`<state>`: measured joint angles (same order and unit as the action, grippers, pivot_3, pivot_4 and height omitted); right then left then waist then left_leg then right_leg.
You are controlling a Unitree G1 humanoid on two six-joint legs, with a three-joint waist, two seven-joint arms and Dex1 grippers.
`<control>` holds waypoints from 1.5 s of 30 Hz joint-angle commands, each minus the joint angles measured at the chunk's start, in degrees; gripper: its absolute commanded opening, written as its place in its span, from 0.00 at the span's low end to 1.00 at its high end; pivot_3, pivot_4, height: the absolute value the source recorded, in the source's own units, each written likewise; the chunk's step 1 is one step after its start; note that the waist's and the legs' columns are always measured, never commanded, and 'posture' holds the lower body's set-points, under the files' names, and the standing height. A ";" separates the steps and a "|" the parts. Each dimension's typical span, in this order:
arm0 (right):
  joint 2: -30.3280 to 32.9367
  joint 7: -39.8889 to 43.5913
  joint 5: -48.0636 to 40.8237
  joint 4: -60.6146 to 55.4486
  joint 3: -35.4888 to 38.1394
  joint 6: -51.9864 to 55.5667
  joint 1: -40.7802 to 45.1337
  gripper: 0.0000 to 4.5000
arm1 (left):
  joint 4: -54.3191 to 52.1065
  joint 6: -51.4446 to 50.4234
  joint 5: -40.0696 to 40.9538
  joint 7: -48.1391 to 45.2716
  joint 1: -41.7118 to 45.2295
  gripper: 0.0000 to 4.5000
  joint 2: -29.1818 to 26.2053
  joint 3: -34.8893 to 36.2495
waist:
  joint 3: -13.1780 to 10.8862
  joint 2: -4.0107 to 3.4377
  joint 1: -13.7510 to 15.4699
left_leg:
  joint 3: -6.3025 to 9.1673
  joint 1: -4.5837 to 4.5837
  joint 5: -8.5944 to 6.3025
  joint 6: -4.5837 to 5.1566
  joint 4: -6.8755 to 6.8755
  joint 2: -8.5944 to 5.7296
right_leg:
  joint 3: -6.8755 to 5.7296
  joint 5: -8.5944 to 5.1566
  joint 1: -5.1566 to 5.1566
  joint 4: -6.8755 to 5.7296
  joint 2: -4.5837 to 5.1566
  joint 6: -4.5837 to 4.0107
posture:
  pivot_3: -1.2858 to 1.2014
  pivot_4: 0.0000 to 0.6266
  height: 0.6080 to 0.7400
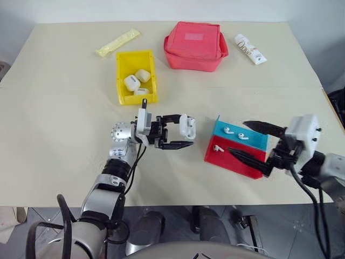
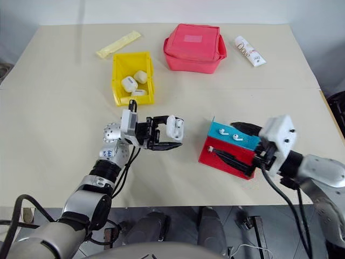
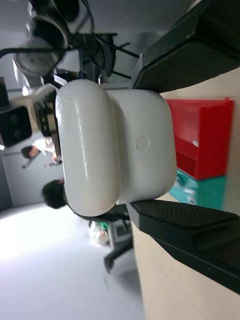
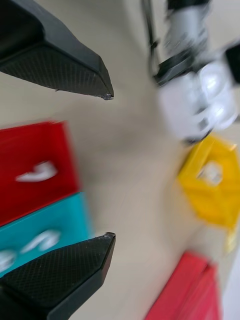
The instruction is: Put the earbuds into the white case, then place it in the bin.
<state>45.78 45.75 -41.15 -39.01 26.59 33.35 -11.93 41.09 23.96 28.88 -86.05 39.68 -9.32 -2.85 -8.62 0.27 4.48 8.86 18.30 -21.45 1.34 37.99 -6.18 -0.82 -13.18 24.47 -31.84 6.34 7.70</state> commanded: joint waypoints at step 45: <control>10.75 5.81 22.26 35.43 -50.30 30.01 63.11 0.63 | -21.88 -3.17 -0.74 8.76 -17.18 0.63 -2.30 1.86 | -0.06 -0.08 -0.39 | -0.14 0.23 0.03 0.06 0.05 -0.03 | 0.04 0.16 0.19 -0.05 0.08 0.04 | 0.52 0.24 1.00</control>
<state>56.92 50.47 -20.16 -3.71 -23.75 63.62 49.22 21.01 20.46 28.14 -77.79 22.72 -11.87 -0.92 -8.68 0.19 4.09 8.73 18.52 -21.42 1.40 38.04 -6.21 -0.78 -13.02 24.67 -31.89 6.42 7.74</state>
